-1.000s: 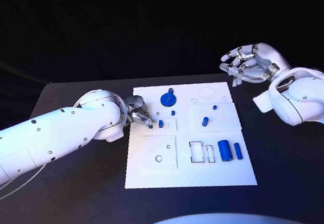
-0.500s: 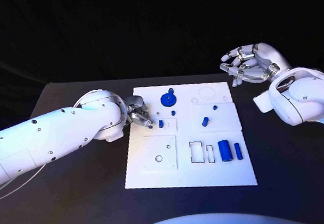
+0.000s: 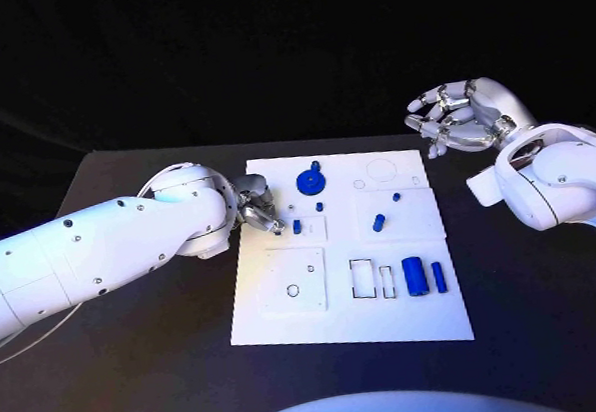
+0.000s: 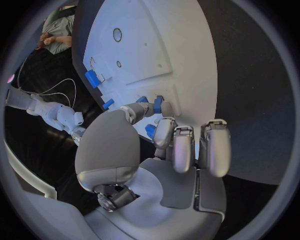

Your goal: Assemble the parts on the task board

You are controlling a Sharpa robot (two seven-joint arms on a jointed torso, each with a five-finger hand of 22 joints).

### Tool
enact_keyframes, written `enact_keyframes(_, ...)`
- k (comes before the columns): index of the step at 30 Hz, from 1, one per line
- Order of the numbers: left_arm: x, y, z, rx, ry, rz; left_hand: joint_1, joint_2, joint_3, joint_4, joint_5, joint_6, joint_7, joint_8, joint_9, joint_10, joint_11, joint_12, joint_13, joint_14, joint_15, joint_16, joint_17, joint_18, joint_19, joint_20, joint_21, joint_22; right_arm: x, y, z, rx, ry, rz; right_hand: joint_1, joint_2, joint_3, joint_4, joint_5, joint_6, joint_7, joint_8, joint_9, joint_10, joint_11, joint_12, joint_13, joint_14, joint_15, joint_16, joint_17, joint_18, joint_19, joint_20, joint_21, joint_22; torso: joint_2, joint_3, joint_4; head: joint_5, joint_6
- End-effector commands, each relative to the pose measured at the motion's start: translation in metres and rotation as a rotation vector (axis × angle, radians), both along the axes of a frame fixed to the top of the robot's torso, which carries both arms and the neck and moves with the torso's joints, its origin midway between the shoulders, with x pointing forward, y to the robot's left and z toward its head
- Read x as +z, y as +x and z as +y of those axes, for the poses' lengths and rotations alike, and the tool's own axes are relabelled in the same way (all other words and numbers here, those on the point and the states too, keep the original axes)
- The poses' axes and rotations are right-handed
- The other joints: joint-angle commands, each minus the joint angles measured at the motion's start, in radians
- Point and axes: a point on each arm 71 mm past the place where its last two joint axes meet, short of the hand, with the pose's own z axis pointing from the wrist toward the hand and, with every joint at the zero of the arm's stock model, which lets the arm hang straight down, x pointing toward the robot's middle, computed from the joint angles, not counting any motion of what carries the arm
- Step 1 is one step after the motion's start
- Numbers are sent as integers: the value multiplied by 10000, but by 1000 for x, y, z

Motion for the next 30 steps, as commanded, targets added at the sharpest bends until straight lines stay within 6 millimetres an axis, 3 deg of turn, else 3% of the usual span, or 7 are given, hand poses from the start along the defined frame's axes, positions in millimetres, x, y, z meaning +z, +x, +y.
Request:
enact_keyframes(1,-3,-2,-2,-107,216,-35,237,141,997,-940,135,130,-50,43,19,97,7,26,12,1056,-34,36,2635,-69,286,-30,60,1017,1,0,1,113,-9,-93,-81,-27,-29,23,-30,-61,1,42,-11,17,11,58,-9,39,-1,-33,16,195,55,-15,-39,-17,-1,5,-4,7,-11)
enact_keyframes(11,-4,-1,1,-146,538,-2,170,93,1034,-964,641,199,-75,81,104,158,-17,47,61,1056,-55,36,2635,-85,327,-45,102,1094,1,0,1,112,-13,-88,-112,-17,-37,24,-31,-62,0,45,-14,15,11,63,-15,45,-1,-47,25,195,63,-15,-50,-28,-4,1,4,12,-44)
enact_keyframes(30,-5,-2,3,-69,488,319,77,138,1014,-898,773,224,-84,99,139,186,-22,59,82,1056,-61,36,2635,-89,336,-52,112,1114,1,0,1,106,-15,-81,-121,-14,-39,20,-25,-62,0,47,-15,14,10,66,-18,48,-1,-55,30,195,67,-15,-55,-34,-1,-13,6,12,-63)
